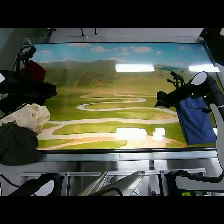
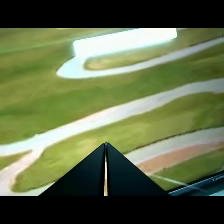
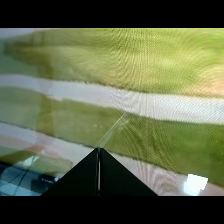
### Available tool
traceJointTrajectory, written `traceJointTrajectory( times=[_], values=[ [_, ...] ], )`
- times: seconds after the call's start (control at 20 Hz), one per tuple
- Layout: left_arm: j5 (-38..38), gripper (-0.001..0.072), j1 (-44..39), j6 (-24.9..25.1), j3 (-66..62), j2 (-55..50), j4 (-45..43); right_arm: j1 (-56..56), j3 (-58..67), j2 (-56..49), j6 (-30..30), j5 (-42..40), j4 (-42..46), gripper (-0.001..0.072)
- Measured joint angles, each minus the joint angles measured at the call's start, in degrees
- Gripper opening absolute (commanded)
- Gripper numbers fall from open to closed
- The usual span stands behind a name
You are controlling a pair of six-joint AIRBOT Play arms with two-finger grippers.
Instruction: Fold the shirts.
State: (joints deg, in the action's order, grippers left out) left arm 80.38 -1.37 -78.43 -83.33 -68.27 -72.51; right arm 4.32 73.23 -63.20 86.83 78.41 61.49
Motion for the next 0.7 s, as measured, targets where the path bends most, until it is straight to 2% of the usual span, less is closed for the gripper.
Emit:
traceJointTrajectory(
  times=[0.2, 0.25, 0.3, 0.35, 0.5, 0.7],
  values=[
    [2.71, 0.0023, -0.02, -0.17, -3.32, -3.52, -0.59, 0.0, 0.0, 0.0, 0.0, 0.0, 0.0, 0.0017],
    [3.19, 0.0138, -0.02, -0.37, -3.67, -3.98, -0.61, 0.0, 0.0, 0.0, 0.0, 0.0, 0.0, 0.0017],
    [3.48, 0.0586, -0.04, -0.39, -3.93, -4.33, -0.68, 0.0, 0.0, 0.0, 0.0, 0.0, 0.0, 0.0017],
    [3.56, 0.0692, 0.0, -0.42, -4.11, -4.52, -0.87, 0.0, 0.0, 0.0, 0.0, 0.0, 0.02, 0.0017],
    [1.05, 0.0692, 1.09, -0.81, -4.37, -4.96, -1.57, 0.0, 0.0, 0.0, 0.0, 0.02, 0.02, 0.0017],
    [-10.32, 0.0692, 5.9, -1.03, -5.92, -7.93, -5.88, 0.0, 0.0, 0.0, 0.0, 0.02, 0.0, 0.0017]
  ],
)
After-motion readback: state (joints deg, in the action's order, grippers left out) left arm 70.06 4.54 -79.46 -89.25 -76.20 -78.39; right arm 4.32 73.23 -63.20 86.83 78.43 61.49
